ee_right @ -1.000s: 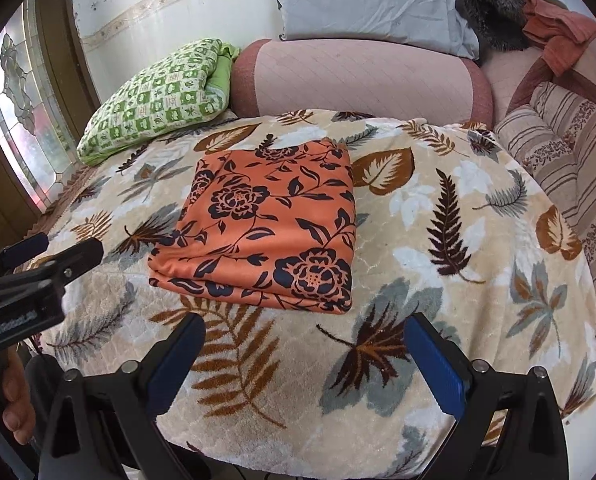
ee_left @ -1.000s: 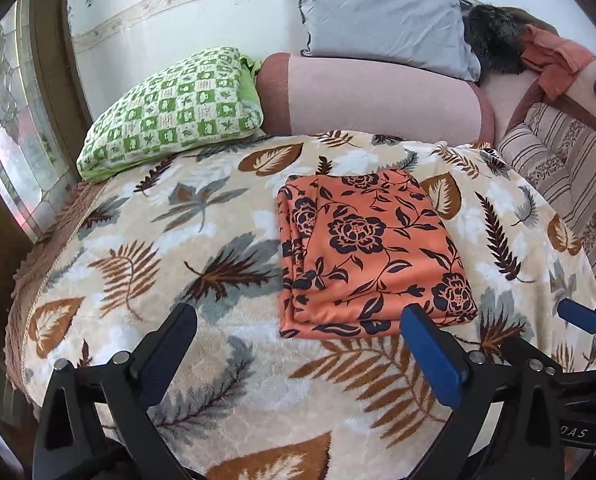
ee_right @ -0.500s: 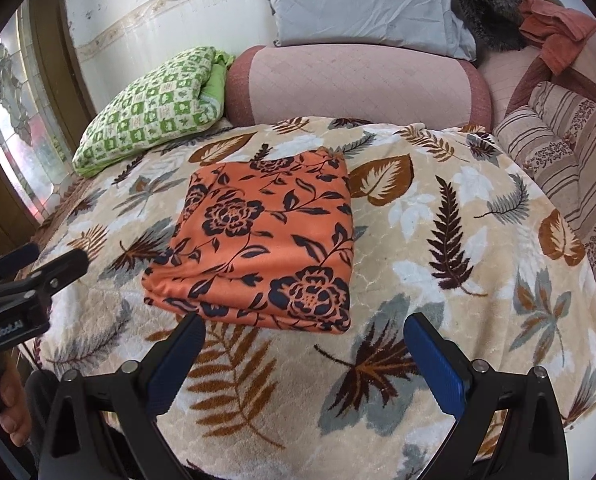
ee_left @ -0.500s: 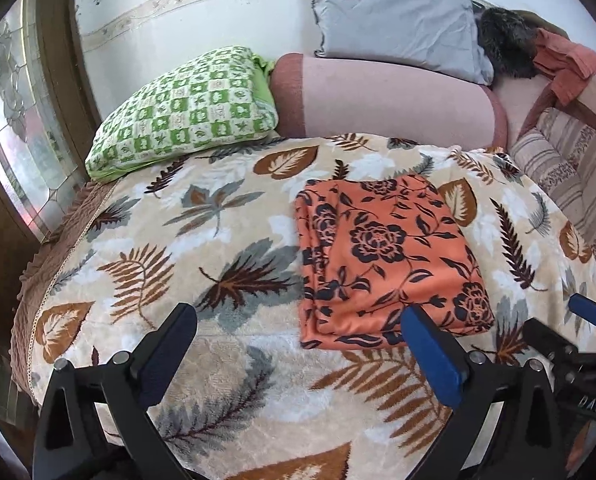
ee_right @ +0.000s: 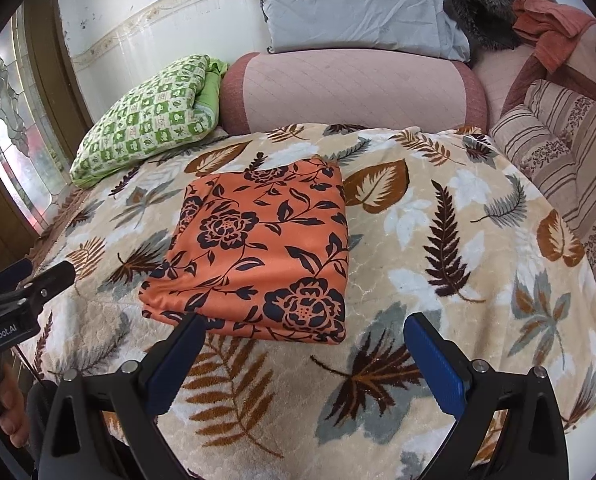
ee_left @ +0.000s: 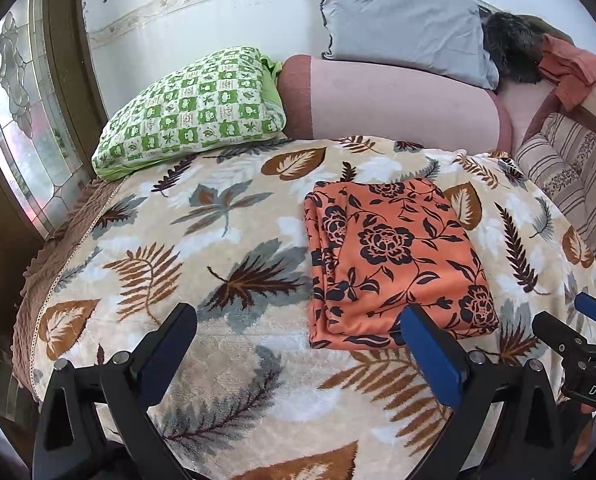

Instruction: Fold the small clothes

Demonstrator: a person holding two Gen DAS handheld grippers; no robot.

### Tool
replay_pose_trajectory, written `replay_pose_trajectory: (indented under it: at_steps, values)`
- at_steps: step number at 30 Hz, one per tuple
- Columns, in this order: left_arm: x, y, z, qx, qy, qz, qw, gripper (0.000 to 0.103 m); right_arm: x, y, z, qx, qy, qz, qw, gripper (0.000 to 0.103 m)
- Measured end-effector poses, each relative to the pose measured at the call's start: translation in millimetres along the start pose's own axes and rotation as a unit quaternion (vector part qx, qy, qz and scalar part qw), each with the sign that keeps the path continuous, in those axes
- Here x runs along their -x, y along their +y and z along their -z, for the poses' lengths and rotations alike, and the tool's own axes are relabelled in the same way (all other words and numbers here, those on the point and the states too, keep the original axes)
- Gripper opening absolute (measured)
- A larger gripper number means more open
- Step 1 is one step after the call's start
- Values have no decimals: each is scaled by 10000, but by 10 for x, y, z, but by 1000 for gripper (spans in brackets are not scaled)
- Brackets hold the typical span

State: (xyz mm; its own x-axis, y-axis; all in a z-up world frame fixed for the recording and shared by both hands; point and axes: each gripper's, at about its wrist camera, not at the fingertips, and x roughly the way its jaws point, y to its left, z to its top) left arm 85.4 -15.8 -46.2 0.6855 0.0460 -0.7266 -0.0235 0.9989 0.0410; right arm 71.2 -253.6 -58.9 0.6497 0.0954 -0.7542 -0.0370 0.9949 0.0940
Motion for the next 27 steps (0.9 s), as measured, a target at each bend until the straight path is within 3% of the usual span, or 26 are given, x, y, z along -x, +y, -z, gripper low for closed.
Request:
replay_pose_trajectory:
  at_steps: [27]
  values:
    - [27,-75,-5,34,0,163,9999,102,34,12,-27,103,17,-73,9999,101]
